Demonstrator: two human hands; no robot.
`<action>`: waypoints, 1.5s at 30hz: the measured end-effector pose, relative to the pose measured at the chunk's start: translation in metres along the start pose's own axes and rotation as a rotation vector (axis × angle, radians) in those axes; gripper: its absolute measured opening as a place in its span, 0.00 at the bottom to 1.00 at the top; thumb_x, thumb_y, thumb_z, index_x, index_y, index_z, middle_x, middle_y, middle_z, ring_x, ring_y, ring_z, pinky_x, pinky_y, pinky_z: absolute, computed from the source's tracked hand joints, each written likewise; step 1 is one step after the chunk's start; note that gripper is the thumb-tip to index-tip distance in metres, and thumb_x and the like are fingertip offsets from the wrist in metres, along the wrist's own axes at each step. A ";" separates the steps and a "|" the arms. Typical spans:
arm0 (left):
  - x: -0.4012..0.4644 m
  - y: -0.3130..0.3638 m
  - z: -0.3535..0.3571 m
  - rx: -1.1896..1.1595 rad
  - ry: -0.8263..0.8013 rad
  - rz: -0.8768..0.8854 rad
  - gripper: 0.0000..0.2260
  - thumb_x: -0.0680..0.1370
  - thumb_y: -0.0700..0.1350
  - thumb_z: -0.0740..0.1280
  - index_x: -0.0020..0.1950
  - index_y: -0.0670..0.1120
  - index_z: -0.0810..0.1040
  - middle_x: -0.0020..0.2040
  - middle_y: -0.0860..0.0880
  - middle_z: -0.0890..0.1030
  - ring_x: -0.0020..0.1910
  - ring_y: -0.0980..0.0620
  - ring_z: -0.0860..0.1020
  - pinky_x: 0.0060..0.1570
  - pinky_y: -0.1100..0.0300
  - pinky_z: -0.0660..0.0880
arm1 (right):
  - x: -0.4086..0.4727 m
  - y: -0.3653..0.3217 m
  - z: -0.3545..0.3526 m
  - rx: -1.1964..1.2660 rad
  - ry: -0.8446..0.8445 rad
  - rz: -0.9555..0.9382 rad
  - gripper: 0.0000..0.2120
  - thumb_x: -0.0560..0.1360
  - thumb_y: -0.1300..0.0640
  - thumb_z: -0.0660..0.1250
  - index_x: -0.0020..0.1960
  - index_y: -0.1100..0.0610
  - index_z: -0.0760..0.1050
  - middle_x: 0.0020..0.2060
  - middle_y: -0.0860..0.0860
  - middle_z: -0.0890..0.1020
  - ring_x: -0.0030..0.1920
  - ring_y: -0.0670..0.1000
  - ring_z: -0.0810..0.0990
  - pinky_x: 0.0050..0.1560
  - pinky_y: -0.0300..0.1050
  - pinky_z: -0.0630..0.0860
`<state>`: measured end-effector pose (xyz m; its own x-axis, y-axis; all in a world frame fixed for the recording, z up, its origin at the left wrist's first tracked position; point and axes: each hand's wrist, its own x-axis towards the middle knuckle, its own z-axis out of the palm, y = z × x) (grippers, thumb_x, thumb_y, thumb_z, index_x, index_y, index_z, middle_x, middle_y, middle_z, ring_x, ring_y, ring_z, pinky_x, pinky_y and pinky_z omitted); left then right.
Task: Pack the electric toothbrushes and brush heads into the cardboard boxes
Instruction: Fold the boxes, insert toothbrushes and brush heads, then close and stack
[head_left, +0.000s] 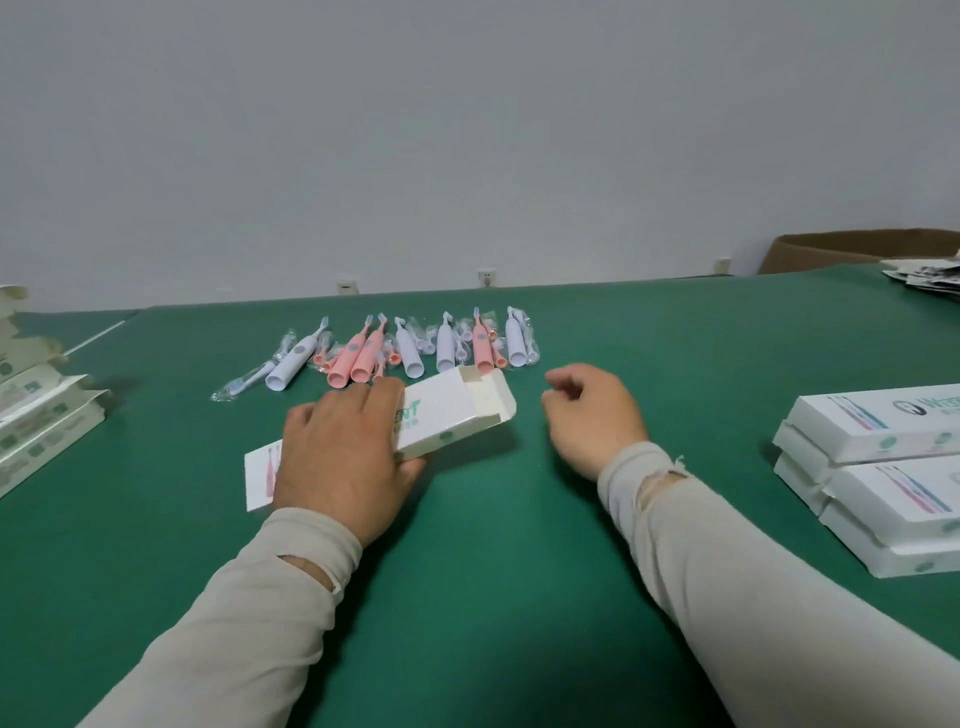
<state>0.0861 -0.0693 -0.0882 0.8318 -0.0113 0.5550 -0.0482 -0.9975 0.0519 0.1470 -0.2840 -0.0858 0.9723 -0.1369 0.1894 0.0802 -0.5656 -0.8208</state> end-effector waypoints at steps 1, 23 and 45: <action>0.002 -0.003 0.000 0.003 -0.004 -0.041 0.24 0.70 0.58 0.73 0.62 0.50 0.72 0.52 0.49 0.80 0.51 0.43 0.77 0.52 0.49 0.68 | 0.016 -0.004 -0.001 -0.010 0.057 -0.009 0.16 0.79 0.57 0.63 0.65 0.50 0.77 0.63 0.47 0.81 0.54 0.50 0.79 0.56 0.40 0.69; 0.003 -0.011 0.004 0.046 -0.007 -0.117 0.22 0.64 0.57 0.74 0.54 0.54 0.73 0.41 0.56 0.74 0.42 0.49 0.75 0.56 0.47 0.71 | 0.205 -0.014 0.066 -0.659 -0.378 -0.097 0.23 0.83 0.61 0.57 0.77 0.62 0.63 0.76 0.58 0.67 0.74 0.59 0.68 0.71 0.49 0.65; -0.015 0.008 -0.013 -0.019 -0.119 -0.015 0.21 0.71 0.62 0.69 0.57 0.53 0.70 0.51 0.51 0.79 0.51 0.45 0.77 0.57 0.50 0.67 | -0.028 0.013 -0.023 -0.549 -0.228 -0.085 0.12 0.79 0.57 0.55 0.53 0.56 0.76 0.62 0.55 0.78 0.53 0.59 0.77 0.49 0.47 0.73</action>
<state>0.0664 -0.0759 -0.0850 0.8920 -0.0060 0.4520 -0.0453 -0.9961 0.0760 0.1159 -0.3059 -0.0897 0.9949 0.0708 0.0716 0.0936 -0.9127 -0.3978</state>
